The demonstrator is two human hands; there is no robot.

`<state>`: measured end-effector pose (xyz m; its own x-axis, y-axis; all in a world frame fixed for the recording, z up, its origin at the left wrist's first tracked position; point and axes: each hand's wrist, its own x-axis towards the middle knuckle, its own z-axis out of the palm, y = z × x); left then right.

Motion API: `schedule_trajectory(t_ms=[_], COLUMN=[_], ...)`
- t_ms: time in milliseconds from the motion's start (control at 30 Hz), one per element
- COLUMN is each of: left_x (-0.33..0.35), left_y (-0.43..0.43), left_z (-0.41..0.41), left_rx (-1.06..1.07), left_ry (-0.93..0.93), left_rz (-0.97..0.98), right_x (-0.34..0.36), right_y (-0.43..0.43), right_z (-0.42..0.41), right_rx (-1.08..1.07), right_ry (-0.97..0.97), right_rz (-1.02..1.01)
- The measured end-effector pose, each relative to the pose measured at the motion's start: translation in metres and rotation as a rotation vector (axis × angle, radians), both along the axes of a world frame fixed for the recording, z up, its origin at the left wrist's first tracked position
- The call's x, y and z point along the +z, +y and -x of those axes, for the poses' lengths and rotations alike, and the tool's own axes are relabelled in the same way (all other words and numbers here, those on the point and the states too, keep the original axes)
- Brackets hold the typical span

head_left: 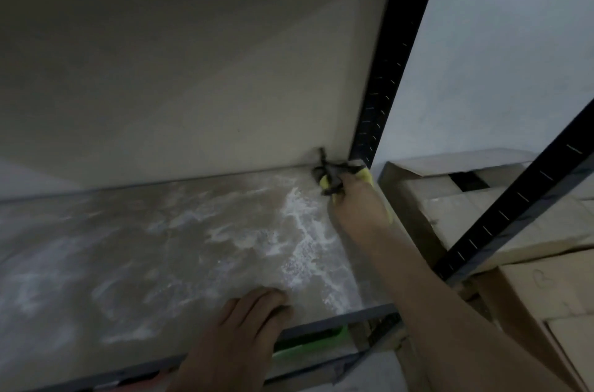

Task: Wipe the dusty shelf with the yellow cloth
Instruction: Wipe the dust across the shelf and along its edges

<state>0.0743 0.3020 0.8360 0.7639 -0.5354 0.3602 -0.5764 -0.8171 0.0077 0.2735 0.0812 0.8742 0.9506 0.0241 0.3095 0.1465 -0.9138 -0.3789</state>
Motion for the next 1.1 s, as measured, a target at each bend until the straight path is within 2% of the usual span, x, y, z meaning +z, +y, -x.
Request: schedule_trajectory(t_ms=[33,100,133,200,233,367,467,500,567,633,667,733,767,800,867,933,967,1100], left_x=[-0.001,-0.002,-0.003,-0.004,-0.003,-0.003,-0.002,-0.001,0.001,0.004,0.004,0.003,0.002,0.001,0.000,-0.003,-0.004,-0.006], left_y=[0.000,0.001,0.001,0.001,0.000,-0.001,-0.002,-0.002,-0.001,-0.002,-0.002,-0.001,-0.002,-0.002,-0.002,-0.002,-0.002,0.000], left_z=[0.000,-0.001,-0.001,-0.001,-0.002,-0.002,-0.001,0.000,0.000,-0.001,-0.001,-0.001,-0.002,-0.002,-0.002,-0.001,-0.001,-0.001], left_rx=[0.000,-0.006,-0.010,-0.014,-0.013,-0.002,0.005,0.001,-0.013,-0.020,-0.021,-0.019,-0.015,-0.011,-0.008,-0.008,-0.008,-0.013], left_ry=[-0.005,-0.012,-0.019,-0.028,-0.028,-0.027,-0.033,-0.031,-0.024,-0.020,-0.018,-0.011,-0.008,-0.008,-0.009,0.001,0.004,0.010], left_rz=[0.000,-0.006,-0.008,-0.015,-0.014,0.005,-0.013,-0.021,-0.026,-0.026,-0.025,-0.015,-0.009,-0.007,0.003,0.021,0.028,0.035], right_x=[-0.001,0.003,0.007,0.013,0.015,0.003,0.003,0.004,0.010,0.012,0.011,0.014,0.016,0.019,0.017,0.010,0.007,0.001], right_y=[0.005,0.008,0.004,-0.010,-0.015,-0.009,-0.012,-0.013,-0.003,0.021,0.028,0.027,0.016,0.004,-0.018,-0.018,-0.009,0.031], right_z=[0.009,0.015,0.011,-0.008,-0.017,-0.035,-0.039,-0.039,-0.027,-0.007,-0.001,-0.004,-0.012,-0.020,-0.040,-0.047,-0.043,-0.012], right_rx=[0.080,0.207,0.189,0.042,-0.031,-0.140,-0.123,-0.071,0.172,0.448,0.514,0.411,0.276,0.126,-0.110,-0.174,-0.132,0.322], right_ry=[-0.024,0.054,0.076,-0.028,-0.061,0.096,0.102,0.083,0.073,0.211,0.243,0.066,-0.072,-0.116,0.006,0.137,0.145,0.150], right_rz=[-0.031,-0.114,-0.184,-0.319,-0.313,0.076,0.072,0.049,-0.005,-0.160,-0.189,-0.186,-0.178,-0.231,-0.238,-0.063,-0.003,-0.101])
